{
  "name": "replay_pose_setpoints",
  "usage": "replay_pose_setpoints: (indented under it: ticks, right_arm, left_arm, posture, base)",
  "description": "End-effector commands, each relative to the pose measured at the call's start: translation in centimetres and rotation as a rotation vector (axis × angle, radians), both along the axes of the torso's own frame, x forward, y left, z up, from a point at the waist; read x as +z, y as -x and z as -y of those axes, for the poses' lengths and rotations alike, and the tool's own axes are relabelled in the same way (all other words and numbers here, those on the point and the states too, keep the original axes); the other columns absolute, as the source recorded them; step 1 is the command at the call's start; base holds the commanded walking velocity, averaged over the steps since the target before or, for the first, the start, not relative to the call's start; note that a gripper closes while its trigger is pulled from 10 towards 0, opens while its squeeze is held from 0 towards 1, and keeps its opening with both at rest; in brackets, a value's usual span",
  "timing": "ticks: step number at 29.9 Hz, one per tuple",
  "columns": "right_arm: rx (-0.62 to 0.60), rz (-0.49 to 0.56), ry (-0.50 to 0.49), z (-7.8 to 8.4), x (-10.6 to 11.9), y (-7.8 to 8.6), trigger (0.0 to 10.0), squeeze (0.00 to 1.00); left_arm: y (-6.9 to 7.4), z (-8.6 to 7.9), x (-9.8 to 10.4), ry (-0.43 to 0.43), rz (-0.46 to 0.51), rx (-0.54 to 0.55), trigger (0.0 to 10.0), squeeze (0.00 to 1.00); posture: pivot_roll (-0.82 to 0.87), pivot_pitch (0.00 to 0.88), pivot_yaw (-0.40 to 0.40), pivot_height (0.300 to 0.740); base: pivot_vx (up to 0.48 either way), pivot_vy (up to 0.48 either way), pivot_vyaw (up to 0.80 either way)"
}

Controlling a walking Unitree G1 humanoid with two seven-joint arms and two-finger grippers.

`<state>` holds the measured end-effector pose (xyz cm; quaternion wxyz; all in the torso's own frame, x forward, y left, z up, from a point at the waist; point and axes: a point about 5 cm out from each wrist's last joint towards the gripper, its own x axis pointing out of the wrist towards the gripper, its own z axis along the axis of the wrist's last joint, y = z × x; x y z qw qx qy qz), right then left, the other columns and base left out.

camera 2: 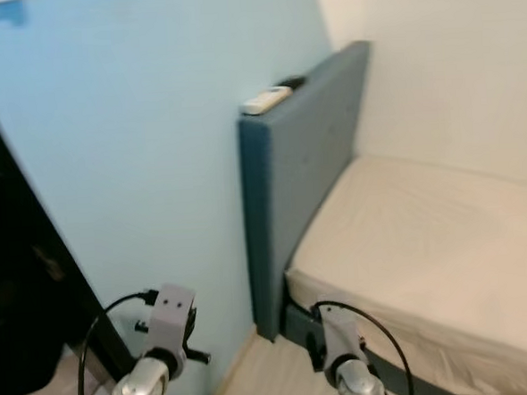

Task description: Clean up the room

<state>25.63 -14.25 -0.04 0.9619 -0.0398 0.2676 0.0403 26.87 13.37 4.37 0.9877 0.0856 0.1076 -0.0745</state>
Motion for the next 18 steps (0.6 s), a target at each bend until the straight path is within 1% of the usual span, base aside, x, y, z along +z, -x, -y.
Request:
replay_pose_setpoints:
  ticks: [1,18]
  right_arm:
    - [-0.009,-0.004,-0.005,0.30,0.07,0.01,10.0,0.00]
    - [-0.002,-0.012,-0.007,0.19,0.04,0.25,10.0,0.00]
  left_arm:
    - [0.06,0.20,-0.15,0.005,-0.008,-0.010,10.0,0.00]
    - [0.21,0.47,-0.20,0.015,-0.012,-0.037,10.0,0.00]
  posture:
    - [0.03,0.032,-0.009,0.740]
    - [0.03,0.032,-0.006,0.740]
  base:
    - [0.000,0.000,-0.80]
    - [0.000,0.000,-0.80]
